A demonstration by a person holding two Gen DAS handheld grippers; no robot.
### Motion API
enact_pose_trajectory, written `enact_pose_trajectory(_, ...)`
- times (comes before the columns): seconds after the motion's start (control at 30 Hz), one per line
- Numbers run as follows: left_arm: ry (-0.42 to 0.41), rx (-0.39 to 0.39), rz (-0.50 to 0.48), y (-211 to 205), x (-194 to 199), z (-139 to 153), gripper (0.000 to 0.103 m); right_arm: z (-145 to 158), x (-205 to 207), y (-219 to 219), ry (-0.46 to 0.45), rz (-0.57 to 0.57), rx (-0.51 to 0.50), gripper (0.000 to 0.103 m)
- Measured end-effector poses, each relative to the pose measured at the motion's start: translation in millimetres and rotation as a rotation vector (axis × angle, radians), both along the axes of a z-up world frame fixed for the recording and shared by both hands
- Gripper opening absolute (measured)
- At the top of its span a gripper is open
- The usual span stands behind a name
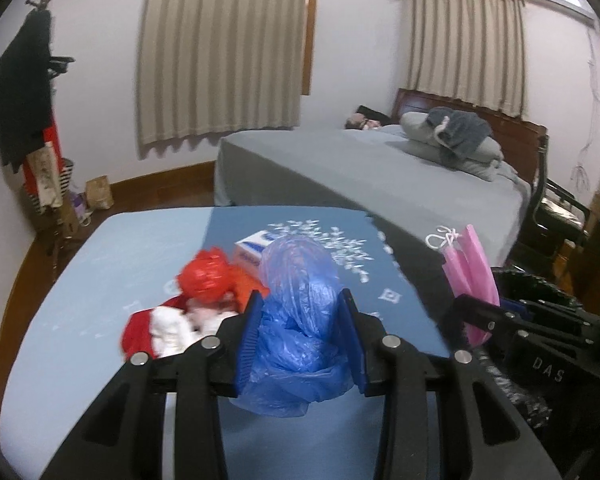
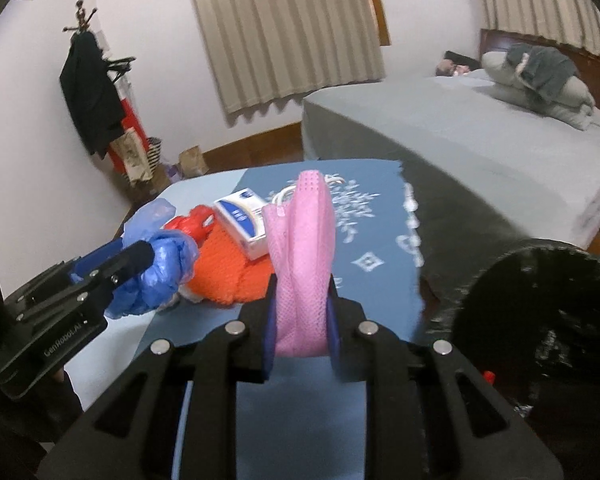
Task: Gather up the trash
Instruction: 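Grasp the pink mask with the right tool while the left tool holds the blue bag, then move both tools over the bin and open them to drop the items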
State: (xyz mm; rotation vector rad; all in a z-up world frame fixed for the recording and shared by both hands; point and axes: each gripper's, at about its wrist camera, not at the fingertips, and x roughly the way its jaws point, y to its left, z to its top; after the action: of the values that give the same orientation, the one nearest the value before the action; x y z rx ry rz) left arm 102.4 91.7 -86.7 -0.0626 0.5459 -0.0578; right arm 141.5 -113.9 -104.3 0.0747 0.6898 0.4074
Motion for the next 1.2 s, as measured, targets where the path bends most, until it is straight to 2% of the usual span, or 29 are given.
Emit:
enact_pose_trajectory(0.67,-0.025,-0.012,-0.273,-127.1,21.5,11.6,0.039,1.2,-27.4,-143.9,-0.026,-0.303,-0.044,0.02)
enact_pose_trajectory(1.2,0.025,-0.02,-0.461,-226.1,39.1,6.5,0.039,-14.9,-52.9,-234.9,-0.003,-0.465,-0.06,0.021)
